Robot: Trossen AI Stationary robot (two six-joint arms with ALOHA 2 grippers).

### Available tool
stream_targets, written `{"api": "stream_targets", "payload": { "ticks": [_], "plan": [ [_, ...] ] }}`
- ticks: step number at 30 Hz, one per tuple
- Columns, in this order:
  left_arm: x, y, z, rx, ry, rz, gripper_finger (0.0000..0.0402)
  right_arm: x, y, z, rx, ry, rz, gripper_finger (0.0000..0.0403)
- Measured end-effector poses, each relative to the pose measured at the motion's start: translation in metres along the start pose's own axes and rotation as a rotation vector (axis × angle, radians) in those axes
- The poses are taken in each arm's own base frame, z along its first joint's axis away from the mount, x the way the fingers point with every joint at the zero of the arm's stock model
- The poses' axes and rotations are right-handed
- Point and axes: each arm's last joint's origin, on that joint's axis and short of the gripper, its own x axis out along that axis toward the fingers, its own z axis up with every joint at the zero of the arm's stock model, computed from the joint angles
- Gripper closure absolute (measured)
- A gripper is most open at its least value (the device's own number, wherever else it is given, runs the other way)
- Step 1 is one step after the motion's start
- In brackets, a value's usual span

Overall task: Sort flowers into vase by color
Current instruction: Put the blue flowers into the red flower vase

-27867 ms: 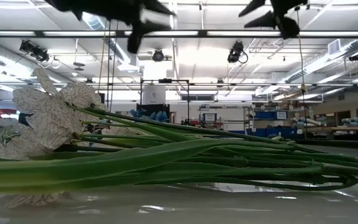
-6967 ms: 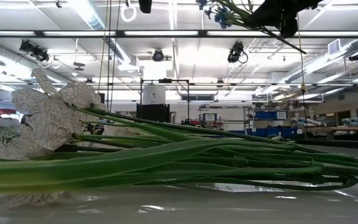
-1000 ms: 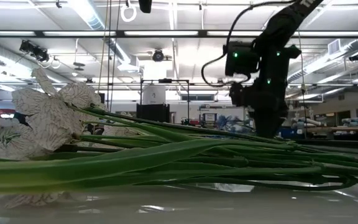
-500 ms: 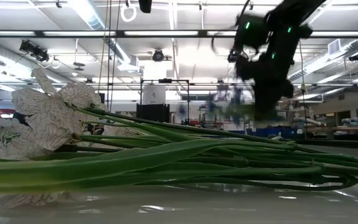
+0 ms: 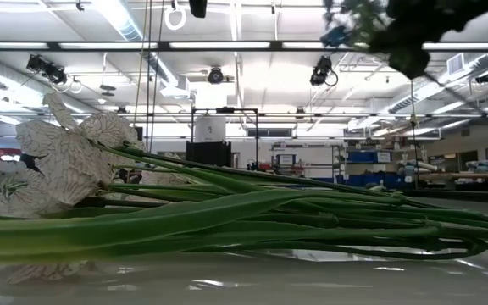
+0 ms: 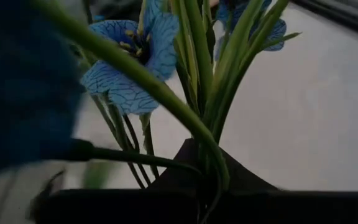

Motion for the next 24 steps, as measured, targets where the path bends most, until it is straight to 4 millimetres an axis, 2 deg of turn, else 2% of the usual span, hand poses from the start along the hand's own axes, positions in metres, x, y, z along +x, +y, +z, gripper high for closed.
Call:
{"api": "stream_targets", "payload": {
  "ticks": [5, 10, 19, 24],
  "plan": [
    [0.0, 0.0, 0.0, 0.0, 0.0, 0.0, 0.0276, -0.02, 0.002, -0.022, -0.055, 0.016, 0.26, 0.0391],
    [0.0, 0.0, 0.0, 0.0, 0.0, 0.0, 0.0276, -0.023, 0.002, -0.037, -0.082, 0.052, 0.466, 0.0391],
    [0.0, 0.0, 0.0, 0.0, 0.0, 0.0, 0.0276, -0.033, 0.013, -0.031, -0.147, 0.029, 0.767, 0.0392],
    [0.0, 0.0, 0.0, 0.0, 0.0, 0.0, 0.0276, -0.034, 0.017, -0.031, -0.2, 0.035, 0.839, 0.0392]
  ]
}}
